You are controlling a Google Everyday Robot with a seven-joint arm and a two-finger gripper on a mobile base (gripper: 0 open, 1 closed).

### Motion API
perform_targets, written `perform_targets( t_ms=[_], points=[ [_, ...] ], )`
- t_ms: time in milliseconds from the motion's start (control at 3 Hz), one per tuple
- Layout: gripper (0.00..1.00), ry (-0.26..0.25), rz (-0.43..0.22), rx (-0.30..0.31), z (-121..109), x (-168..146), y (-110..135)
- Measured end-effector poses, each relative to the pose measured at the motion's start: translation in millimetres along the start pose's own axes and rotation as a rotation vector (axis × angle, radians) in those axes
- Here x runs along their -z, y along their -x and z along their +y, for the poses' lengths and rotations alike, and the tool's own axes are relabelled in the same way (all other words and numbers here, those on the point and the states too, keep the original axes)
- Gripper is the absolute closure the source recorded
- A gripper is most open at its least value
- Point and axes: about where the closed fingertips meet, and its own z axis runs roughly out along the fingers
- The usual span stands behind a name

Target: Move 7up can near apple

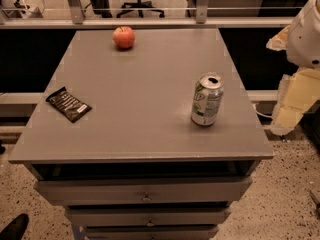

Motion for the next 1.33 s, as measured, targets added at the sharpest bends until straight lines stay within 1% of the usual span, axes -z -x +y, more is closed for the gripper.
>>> perform_targets(
  t_ms=[333,667,1000,1333],
  points=[
    [0.0,0.0,0.0,0.0,0.0,0.0,0.0],
    [0.0,-0.013,-0.063,-0.006,-7.2,-1.9,-1.4],
    [0.0,-0.018,-0.23,-0.033,-27.0,-29.4,-7.6],
    [0.0,-0.009,-0.452,-0.042,-50.3,-59.9,11.7]
  ],
)
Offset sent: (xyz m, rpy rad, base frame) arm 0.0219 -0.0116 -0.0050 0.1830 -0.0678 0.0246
